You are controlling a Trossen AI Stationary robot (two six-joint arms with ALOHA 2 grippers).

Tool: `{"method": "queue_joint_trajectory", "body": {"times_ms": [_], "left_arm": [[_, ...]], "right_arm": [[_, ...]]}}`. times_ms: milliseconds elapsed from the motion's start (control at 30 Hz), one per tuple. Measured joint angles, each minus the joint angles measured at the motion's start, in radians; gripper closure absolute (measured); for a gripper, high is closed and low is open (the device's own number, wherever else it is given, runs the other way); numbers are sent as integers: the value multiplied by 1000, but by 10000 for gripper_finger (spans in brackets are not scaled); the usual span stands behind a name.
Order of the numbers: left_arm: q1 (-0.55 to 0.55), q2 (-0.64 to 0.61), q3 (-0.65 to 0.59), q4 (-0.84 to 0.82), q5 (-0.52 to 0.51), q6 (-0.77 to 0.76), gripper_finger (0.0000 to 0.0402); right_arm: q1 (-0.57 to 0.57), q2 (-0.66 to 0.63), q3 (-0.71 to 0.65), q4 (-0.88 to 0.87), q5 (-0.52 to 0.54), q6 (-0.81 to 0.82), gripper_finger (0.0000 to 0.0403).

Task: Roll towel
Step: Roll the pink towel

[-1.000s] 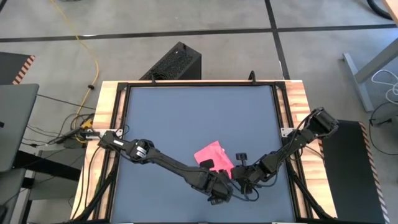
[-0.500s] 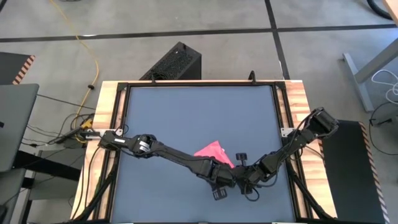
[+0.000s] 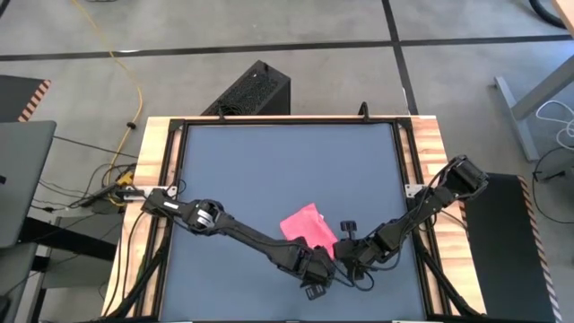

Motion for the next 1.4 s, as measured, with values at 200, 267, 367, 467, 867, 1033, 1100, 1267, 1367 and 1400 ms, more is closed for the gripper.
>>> {"method": "queue_joint_trajectory", "body": {"times_ms": [200, 267, 367, 467, 867, 1033, 1100, 1267, 1367, 1400], "left_arm": [[-4, 1, 14, 1, -18, -22, 320], [-6, 1, 14, 2, -20, -35, 320], [-6, 3, 24, -4, -18, -40, 320], [-9, 3, 42, -15, 8, -34, 320], [-55, 5, 110, -44, -43, 46, 320], [-55, 5, 110, -25, -47, 26, 320], [-55, 5, 118, -28, -56, 26, 320], [-63, -3, 136, -45, -155, 35, 320], [-56, -4, 136, -44, -177, 45, 320], [-50, -4, 136, -47, -177, 46, 320]], "right_arm": [[0, 0, 0, 0, 0, 1, 357], [0, 0, 0, 0, -1, 2, 357], [0, 0, 0, 0, -1, 2, 357], [0, 0, 0, 0, -2, 2, 357], [0, 0, -1, 0, -3, 1, 357], [0, 0, -1, 0, -4, 1, 357], [0, 0, -1, 0, -4, 1, 357], [0, 0, -1, 1, -5, 0, 357], [0, 0, -2, 3, -5, 1, 357], [0, 0, -2, 4, -5, 1, 357]]}}
